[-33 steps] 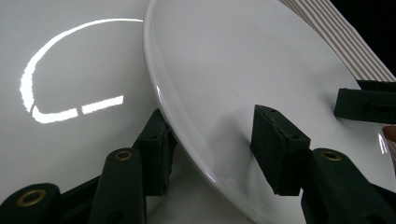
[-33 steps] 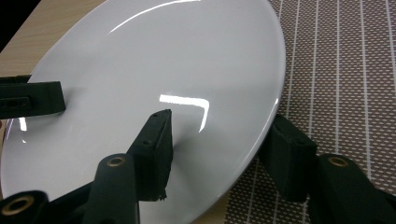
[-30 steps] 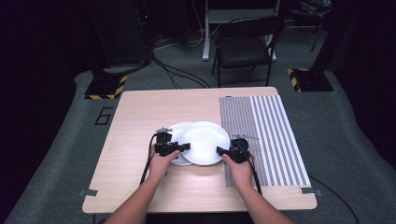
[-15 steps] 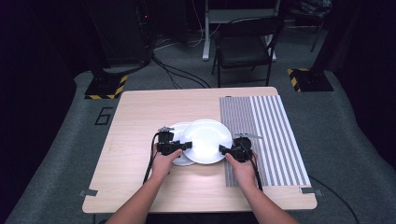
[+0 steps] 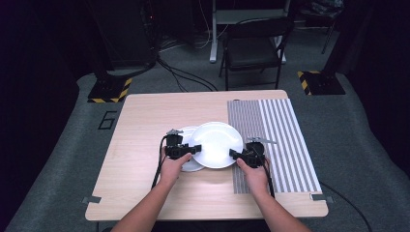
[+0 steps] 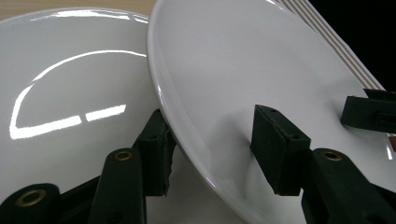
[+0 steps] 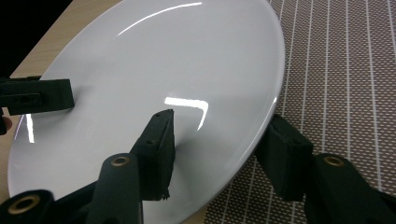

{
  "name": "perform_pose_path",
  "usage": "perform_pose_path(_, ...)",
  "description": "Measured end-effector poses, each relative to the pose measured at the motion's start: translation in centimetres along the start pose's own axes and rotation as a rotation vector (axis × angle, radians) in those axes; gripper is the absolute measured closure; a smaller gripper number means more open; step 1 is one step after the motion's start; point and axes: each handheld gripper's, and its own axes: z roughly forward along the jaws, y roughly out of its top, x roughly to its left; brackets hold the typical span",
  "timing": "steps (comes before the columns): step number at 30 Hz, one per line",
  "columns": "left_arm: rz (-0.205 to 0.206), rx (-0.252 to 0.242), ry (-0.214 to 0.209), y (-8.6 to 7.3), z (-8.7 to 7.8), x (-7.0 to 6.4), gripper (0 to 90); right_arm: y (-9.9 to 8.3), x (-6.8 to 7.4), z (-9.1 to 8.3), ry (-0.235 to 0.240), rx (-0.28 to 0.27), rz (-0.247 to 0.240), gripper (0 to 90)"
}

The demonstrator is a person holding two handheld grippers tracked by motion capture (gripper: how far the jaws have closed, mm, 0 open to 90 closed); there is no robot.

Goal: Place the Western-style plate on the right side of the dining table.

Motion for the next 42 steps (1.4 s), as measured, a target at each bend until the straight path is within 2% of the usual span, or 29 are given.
perform_pose_path(4,-0.009,0.001,-0.009,0.0,0.3,-0.3,49.9,0.1,-0.2,-0.4,-0.006,-0.001,0.0,47.8)
perform_pose_path(18,0.024,0.007,0.002,0.7,0.9,-1.6,49.9,0.3,-1.1,-1.3,-0.014,-0.009,0.002,47.7)
perform_pose_path(26,0.037,0.019,0.008,1.0,1.4,-2.4,49.9,0.3,-1.5,-1.8,-0.039,-0.016,-0.006,47.7)
perform_pose_path(42,0.055,0.024,0.008,1.7,2.4,-3.9,49.4,0.5,-2.8,-3.0,-0.046,-0.038,0.026,47.6)
